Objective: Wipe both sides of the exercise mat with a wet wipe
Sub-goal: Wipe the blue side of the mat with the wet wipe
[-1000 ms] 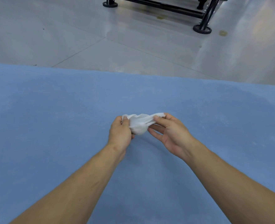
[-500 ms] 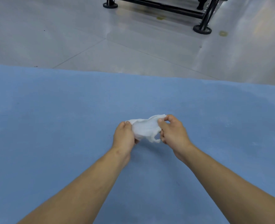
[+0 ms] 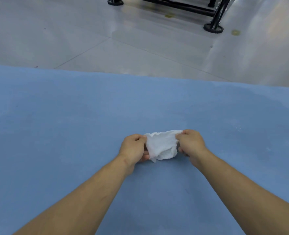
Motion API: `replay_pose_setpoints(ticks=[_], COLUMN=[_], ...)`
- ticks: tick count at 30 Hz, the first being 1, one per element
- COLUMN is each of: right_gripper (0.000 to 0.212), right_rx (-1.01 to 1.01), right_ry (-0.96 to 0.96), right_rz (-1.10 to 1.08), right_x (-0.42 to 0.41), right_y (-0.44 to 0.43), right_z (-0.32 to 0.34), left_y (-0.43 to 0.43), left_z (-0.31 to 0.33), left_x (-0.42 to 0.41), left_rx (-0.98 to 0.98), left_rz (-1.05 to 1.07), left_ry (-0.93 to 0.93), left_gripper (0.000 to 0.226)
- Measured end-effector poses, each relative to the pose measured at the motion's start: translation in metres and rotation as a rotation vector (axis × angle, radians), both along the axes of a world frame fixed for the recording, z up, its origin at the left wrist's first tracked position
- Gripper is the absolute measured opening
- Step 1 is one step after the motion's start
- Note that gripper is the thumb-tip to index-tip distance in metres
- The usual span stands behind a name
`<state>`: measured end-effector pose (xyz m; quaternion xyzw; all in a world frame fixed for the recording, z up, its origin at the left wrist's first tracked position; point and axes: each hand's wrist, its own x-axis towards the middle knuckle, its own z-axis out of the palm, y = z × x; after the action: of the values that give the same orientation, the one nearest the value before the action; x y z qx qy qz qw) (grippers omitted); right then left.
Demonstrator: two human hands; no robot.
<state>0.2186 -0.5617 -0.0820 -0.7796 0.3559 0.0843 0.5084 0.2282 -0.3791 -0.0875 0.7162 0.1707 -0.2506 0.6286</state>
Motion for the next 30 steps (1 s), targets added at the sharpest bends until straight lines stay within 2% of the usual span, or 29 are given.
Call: replay_pose_setpoints(ticks=[2,4,6,8,9,12,14,16,19,22,30], right_gripper=[0.023,0.025,0.008,0.028,0.037,0.043,0.049,0.057,0.065,0.070,0.077], right_rx=[0.159,0.090,-0.271,-0.570,-0.642,-0.832,-0.861,-0.814,-0.813,-0.828,-0.931], right_ry=[0.096,0.095,0.030,-0.083,-0.187,-0.499,-0.516,-0.379,-0.273,-0.246,-0.250], right_rz=[0.013,0.089,0.213,0.300,0.330,0.504,0.696,0.848,0.883,0.847,0.672], right_x=[0.004,0.008,0.007,-0.001,-0.007,-0.025,-0.041,-0.058,-0.068,-0.060,-0.016], right_y=[-0.001,-0.003,-0.005,-0.004,0.000,0.018,0.030,0.041,0.046,0.044,0.015], right_z=[0.014,0.020,0.015,-0.001,-0.007,-0.020,-0.033,-0.045,-0.058,-0.057,-0.071], left_y=[-0.003,-0.004,-0.004,0.001,0.004,0.017,0.027,0.036,0.040,0.039,0.044], left_z=[0.007,0.010,0.001,-0.009,-0.011,-0.016,-0.029,-0.044,-0.060,-0.062,-0.055], left_x=[-0.002,-0.005,-0.006,-0.005,-0.006,-0.007,-0.007,-0.009,-0.014,-0.015,-0.003], left_rx=[-0.123,-0.120,0.062,0.324,0.445,0.738,0.855,0.946,1.048,1.094,1.062], left_rz=[-0.096,-0.200,-0.212,-0.191,-0.189,-0.258,-0.345,-0.433,-0.531,-0.547,-0.555], left_ry=[0.068,0.075,-0.050,-0.265,-0.368,-0.675,-0.853,-0.844,-0.755,-0.757,-0.734], left_gripper=[0.026,0.025,0.019,0.009,0.008,0.020,0.030,0.043,0.065,0.066,0.073])
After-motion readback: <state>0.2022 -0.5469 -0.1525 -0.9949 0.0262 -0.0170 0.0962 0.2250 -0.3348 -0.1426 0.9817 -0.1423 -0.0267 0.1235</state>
